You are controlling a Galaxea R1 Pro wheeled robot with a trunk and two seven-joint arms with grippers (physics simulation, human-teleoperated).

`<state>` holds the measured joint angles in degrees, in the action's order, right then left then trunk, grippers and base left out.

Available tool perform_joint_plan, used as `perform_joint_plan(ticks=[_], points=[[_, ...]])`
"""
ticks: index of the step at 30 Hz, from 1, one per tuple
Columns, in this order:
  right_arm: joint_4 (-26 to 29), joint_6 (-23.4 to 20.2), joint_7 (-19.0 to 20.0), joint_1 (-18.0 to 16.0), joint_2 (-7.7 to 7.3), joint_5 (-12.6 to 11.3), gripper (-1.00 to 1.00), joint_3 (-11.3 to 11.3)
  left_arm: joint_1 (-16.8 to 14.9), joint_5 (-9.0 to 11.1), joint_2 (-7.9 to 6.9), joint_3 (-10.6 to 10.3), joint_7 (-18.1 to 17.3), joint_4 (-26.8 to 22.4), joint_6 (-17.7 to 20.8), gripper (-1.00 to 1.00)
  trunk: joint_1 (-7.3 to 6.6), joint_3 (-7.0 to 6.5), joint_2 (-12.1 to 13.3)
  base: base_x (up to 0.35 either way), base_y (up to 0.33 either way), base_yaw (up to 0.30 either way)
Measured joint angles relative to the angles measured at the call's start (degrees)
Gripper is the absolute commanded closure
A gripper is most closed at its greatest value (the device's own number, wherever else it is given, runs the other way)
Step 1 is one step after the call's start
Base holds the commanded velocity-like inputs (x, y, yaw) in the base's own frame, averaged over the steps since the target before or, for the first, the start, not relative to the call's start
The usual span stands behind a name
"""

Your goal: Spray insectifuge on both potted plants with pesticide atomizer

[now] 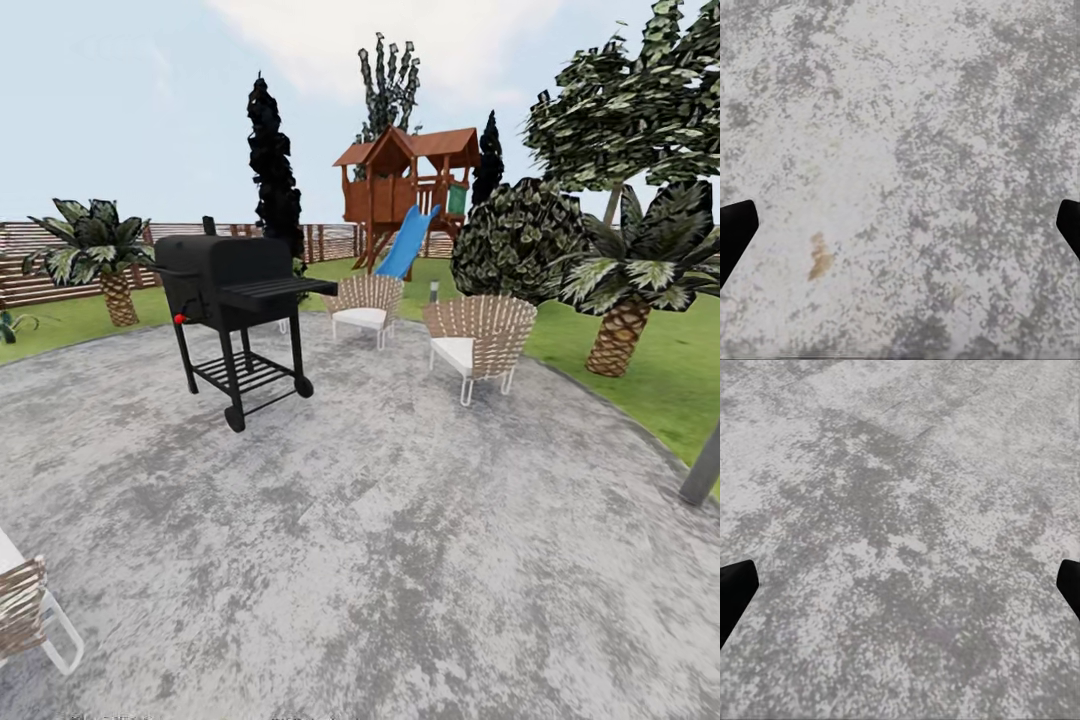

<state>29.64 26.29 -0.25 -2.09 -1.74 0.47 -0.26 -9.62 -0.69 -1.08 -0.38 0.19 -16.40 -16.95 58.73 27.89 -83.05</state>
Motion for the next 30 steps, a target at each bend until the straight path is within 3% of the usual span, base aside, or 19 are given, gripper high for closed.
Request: perform_joint_plan(ticks=[24,30], points=[[-0.12,-0.09,0.04,0.0,0.08,0.01,-1.0,0.2,0.0,0.13,-0.53,0.15,0.05,0.16,-0.13,-1.0,0.0,0.54,0.0,0.0,0.0,0.276],[-0.26,-0.09,0.05,0.0,0.17,0.01,-1.0,0.34,-0.16,0.08,-0.68,0.3,0.05,0.17,-0.15,-1.0,-0.03,0.75,-0.01,0.233,-0.169,0.28]])
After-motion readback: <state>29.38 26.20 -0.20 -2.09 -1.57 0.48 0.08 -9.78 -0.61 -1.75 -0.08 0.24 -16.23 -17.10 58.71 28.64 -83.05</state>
